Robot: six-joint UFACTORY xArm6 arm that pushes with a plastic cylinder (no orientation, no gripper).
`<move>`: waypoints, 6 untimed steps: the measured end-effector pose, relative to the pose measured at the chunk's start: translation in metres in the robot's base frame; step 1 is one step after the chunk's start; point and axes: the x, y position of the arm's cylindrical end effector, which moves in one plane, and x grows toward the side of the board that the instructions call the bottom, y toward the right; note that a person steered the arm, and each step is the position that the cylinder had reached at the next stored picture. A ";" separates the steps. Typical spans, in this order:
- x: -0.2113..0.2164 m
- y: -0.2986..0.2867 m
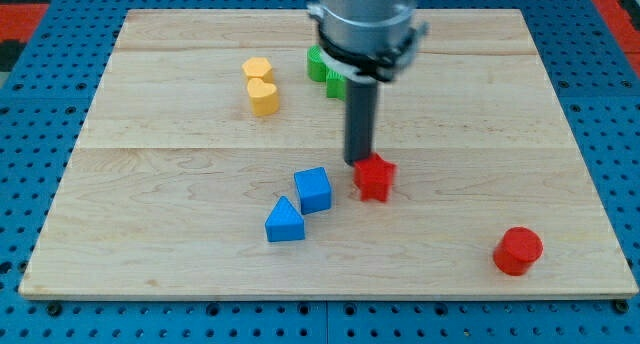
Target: Push the red star into red circle
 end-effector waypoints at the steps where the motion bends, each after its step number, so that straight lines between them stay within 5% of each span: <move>1: -0.010 -0.003; 3: 0.037 0.001; 6: 0.062 0.095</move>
